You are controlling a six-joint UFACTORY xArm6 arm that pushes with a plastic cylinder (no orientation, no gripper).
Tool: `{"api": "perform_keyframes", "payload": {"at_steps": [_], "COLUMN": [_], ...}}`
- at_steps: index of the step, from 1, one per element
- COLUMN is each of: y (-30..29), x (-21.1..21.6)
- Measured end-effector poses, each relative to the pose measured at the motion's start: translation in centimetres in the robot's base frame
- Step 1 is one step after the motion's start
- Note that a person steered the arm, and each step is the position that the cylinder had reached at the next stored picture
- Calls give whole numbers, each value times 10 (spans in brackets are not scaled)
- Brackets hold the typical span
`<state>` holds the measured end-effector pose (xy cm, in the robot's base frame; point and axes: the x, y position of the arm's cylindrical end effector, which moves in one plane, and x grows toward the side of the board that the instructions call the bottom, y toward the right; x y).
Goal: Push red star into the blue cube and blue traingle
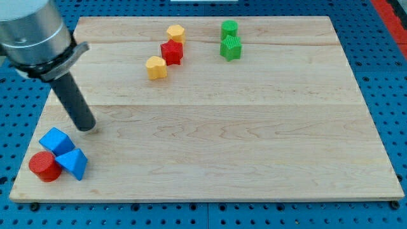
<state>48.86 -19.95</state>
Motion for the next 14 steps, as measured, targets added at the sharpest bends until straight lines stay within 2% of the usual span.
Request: {"api": "perform_keyframes", "payload": {"at_steps": [2,5,6,7,9,10,11,14], "y": [-18,105,136,151,167,203,201,124], "x": [-75,-202,-207,-191,-132,-115,-88,-88]}}
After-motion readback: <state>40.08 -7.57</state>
